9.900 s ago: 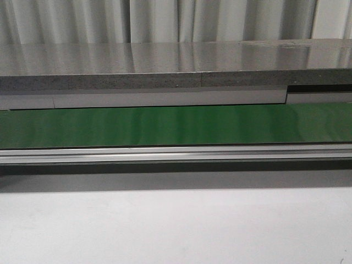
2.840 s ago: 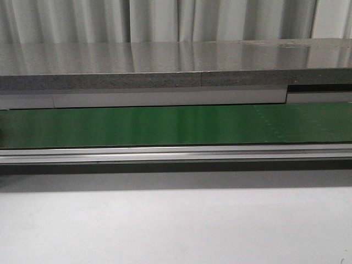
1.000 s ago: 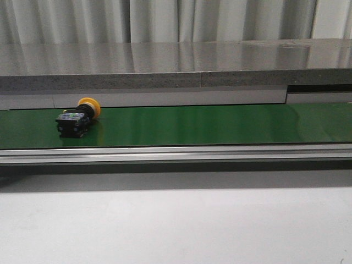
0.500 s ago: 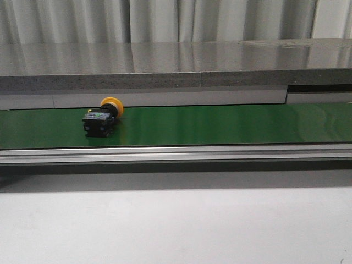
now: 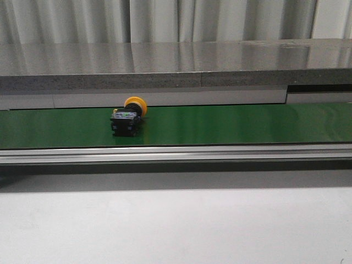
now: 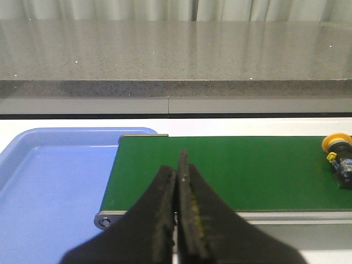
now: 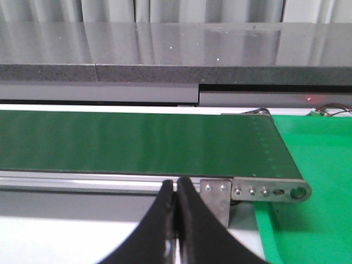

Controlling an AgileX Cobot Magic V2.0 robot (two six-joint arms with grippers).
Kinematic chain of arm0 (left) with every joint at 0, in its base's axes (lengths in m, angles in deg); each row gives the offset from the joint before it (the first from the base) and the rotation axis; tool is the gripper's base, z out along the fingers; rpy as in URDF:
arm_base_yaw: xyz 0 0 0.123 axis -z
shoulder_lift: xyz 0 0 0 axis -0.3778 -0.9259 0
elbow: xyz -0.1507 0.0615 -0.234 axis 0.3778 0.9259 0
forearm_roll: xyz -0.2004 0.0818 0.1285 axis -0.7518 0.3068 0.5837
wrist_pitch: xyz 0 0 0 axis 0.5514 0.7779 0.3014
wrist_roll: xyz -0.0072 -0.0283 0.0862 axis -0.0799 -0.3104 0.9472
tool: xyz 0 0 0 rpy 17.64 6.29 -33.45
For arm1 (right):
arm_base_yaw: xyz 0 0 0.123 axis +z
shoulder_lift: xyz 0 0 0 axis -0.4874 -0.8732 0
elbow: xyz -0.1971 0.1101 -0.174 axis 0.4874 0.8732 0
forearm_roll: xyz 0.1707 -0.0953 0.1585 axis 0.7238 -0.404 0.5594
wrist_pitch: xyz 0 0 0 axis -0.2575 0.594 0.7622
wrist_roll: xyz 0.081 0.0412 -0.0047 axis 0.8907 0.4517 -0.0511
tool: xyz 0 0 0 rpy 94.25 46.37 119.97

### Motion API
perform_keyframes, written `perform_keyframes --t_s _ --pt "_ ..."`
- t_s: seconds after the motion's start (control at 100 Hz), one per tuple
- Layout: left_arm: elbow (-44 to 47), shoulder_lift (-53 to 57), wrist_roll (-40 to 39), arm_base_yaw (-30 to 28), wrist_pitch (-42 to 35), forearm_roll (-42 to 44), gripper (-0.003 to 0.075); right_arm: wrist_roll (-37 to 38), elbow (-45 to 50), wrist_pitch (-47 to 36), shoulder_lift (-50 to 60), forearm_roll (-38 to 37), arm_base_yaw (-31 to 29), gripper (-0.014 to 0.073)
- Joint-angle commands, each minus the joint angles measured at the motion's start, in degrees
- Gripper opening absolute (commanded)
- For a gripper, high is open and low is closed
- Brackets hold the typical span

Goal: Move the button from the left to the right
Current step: 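Lower the open right gripper over the button riding the belt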

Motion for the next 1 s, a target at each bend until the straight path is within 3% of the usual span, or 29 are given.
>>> perform_keyframes --t_s 0.0,0.25,0.46,0.75,0.99 --pt "-1.5 -0.4 -0.1 0.5 -5.2 -0.7 -0.0020 0.0 -0.9 -8.4 1.1 -0.2 0.1 -0.0067" --pt "-1.5 -0.4 -0.1 0.5 -5.2 -0.7 -0.0020 0.0 -7.0 -9.0 0.5 0.2 0.1 -0.0067" --pt "-1.5 -0.4 -0.1 0.5 -5.2 -0.7 -0.0020 0.0 -20.1 4.8 -7.1 0.2 0.1 -0.0067" --pt "-1.5 -0.4 -0.1 0.5 -5.2 -0.7 -0.0020 0.0 -41.2 30.6 -29.1 0.2 0.1 -0.0067" --pt "-1.5 -0.4 -0.1 0.5 -5.2 -0.7 -0.0020 0.0 -50.1 32.6 -42.4 1.0 0.1 -0.0067"
